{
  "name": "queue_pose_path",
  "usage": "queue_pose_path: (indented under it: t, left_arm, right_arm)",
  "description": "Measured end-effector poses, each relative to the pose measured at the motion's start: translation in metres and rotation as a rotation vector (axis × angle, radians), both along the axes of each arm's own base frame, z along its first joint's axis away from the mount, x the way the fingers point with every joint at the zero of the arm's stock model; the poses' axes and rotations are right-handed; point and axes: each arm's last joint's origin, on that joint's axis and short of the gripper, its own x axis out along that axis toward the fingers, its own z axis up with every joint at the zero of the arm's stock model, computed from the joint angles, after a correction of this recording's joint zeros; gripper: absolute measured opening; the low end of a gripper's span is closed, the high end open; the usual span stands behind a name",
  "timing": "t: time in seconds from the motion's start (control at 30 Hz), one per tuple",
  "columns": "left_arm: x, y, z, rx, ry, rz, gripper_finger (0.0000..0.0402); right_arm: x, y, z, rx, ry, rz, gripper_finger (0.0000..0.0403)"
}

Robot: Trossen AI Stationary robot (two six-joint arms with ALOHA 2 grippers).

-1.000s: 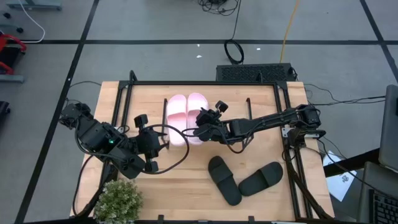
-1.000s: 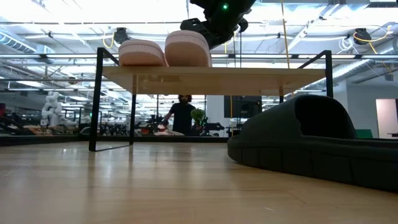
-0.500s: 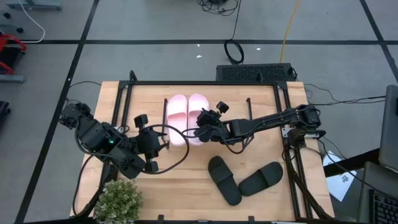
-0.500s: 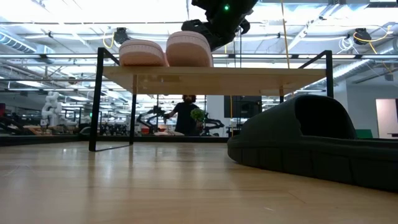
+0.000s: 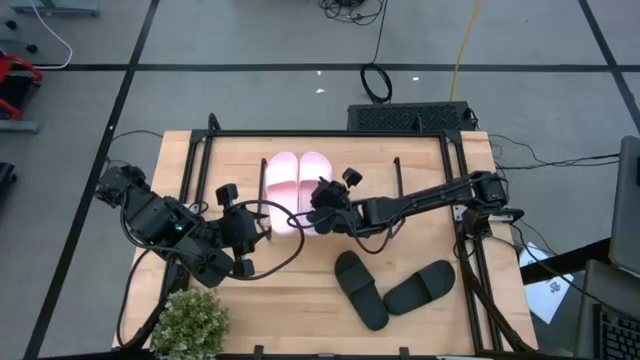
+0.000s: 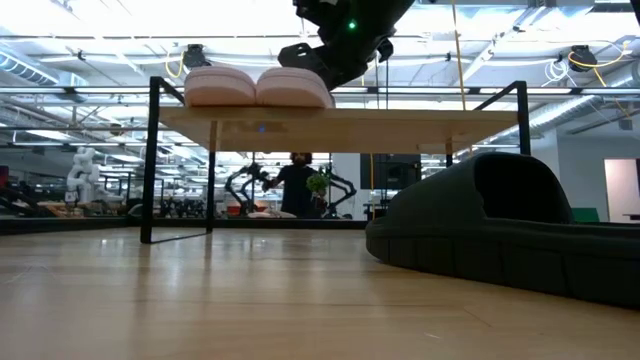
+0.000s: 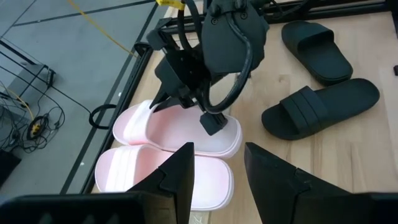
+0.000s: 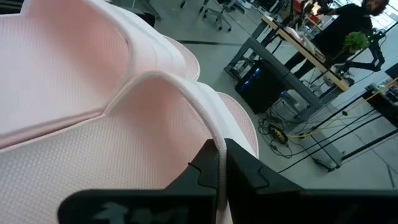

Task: Pick and place slides into the shelf
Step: Put the pink slipper on the shelf

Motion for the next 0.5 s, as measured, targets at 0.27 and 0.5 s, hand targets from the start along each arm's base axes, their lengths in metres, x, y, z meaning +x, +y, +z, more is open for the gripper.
queue_pose_path:
  t: [0.27,0.5]
  left_arm:
    - [0.0000,0.0000,0.0000,0.000,-0.001,0.001,0.0141]
    - [0.0000,0.0000,0.0000,-0.001,-0.001,0.001,0.0141]
  right_arm:
    - [0.0012,0.0088,0.0034,-0.053,-0.011,0.006,0.0000]
    - [0.0017,0.0087,0.0039,-0.050,-0.022,0.004,0.0000]
